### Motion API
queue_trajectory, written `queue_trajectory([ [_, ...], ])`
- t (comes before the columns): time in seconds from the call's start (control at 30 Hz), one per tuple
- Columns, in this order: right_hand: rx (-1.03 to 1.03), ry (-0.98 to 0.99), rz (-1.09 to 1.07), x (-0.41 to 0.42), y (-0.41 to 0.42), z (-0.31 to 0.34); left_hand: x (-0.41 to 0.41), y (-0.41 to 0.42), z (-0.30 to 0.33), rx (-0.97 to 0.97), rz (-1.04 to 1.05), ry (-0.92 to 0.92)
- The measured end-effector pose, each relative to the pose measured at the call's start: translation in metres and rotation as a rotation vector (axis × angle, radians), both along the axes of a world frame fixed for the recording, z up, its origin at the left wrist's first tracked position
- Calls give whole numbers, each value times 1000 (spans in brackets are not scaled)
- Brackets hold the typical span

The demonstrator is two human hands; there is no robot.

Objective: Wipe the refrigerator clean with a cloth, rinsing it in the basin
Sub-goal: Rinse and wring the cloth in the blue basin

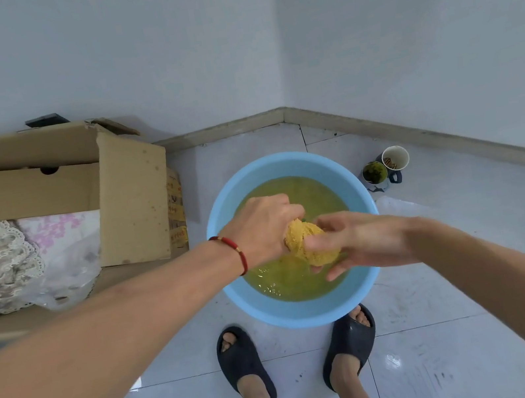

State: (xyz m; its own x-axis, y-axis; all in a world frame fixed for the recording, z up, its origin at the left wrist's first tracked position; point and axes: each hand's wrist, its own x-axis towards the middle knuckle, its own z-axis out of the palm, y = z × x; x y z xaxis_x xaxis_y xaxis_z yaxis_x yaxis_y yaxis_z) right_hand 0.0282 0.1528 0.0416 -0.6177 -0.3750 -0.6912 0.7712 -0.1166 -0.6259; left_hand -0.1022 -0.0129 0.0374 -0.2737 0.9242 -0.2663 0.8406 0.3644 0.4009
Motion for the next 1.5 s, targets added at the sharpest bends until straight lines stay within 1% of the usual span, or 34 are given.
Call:
queue_trajectory([
  [0.03,-180,-52,-91,7,6,1,-1,-4,3,141,-35,11],
  [0.07,-304,-85,-144,11,7,-1,-2,-7,9,263,-63,19],
  [0.13,-491,-134,-202,14,-2,-8,1,-7,18,425,-116,62],
  [0.17,-596,-135,-212,13,-10,-11,1,-6,21,474,-151,107],
  [0.23,-798,-70,-162,9,-26,-13,-1,-3,22,525,-222,228],
  [0.27,-836,-44,-127,6,-31,-12,-4,-4,19,521,-255,279],
  [0.3,-803,-51,-107,4,-33,-8,-8,-5,15,487,-290,306],
  [0.33,-701,-77,-100,1,-34,-5,-12,-7,11,439,-318,325],
  [0.37,-554,-91,-98,-1,-35,-4,-16,-10,4,383,-335,328],
  [0.43,-200,-41,-29,-5,-37,-2,-15,-11,0,226,-321,285],
  [0.47,-32,1,24,-7,-38,-1,-13,-8,0,117,-294,262],
  [0.57,488,103,161,-14,-43,-9,2,5,5,-280,-141,255],
  [0.6,649,151,194,-16,-44,-12,6,8,6,-366,-60,225],
  [0.63,772,201,225,-17,-45,-14,10,10,3,-411,41,170],
  [0.67,853,252,256,-17,-45,-16,14,12,-1,-426,156,97],
  [0.73,970,350,360,-18,-43,-18,20,12,-12,-464,358,-113],
  [0.8,1096,447,471,-18,-40,-20,21,13,-19,-522,493,-322],
  [0.87,1228,559,551,-16,-39,-20,17,15,-17,-630,564,-566],
  [0.93,1300,639,615,-15,-38,-19,12,17,-15,-734,579,-776],
  [0.97,1312,645,631,-13,-37,-18,11,17,-16,-754,559,-811],
  [1.0,1302,620,620,-13,-37,-16,11,18,-16,-746,518,-774],
  [1.03,1243,570,579,-12,-35,-16,12,20,-16,-708,463,-653],
  [1.07,1130,499,521,-11,-32,-14,12,21,-16,-649,401,-485],
  [1.1,974,387,463,-8,-28,-14,12,22,-15,-576,325,-310],
  [1.13,761,257,362,-6,-22,-12,12,21,-12,-487,243,-158],
  [1.17,499,123,219,-3,-15,-12,10,19,-11,-386,155,-46],
  [1.2,230,9,38,-1,-7,-9,7,15,-10,-268,71,38],
  [1.23,-16,-105,-134,2,-1,-6,3,10,-9,-129,-6,84],
  [1.27,-219,-199,-258,5,3,-3,-1,6,-8,18,-68,112],
  [1.3,-358,-251,-320,8,4,-4,-4,2,-6,159,-115,141],
  [1.33,-449,-264,-342,10,0,-4,-5,2,-2,275,-164,159],
  [1.4,-656,-223,-325,12,-18,-5,-9,3,7,453,-291,195],
  [1.47,-892,-140,-266,16,-39,-5,-15,3,12,506,-377,224],
  [1.5,-922,-98,-242,16,-46,-3,-19,2,12,488,-398,244],
])
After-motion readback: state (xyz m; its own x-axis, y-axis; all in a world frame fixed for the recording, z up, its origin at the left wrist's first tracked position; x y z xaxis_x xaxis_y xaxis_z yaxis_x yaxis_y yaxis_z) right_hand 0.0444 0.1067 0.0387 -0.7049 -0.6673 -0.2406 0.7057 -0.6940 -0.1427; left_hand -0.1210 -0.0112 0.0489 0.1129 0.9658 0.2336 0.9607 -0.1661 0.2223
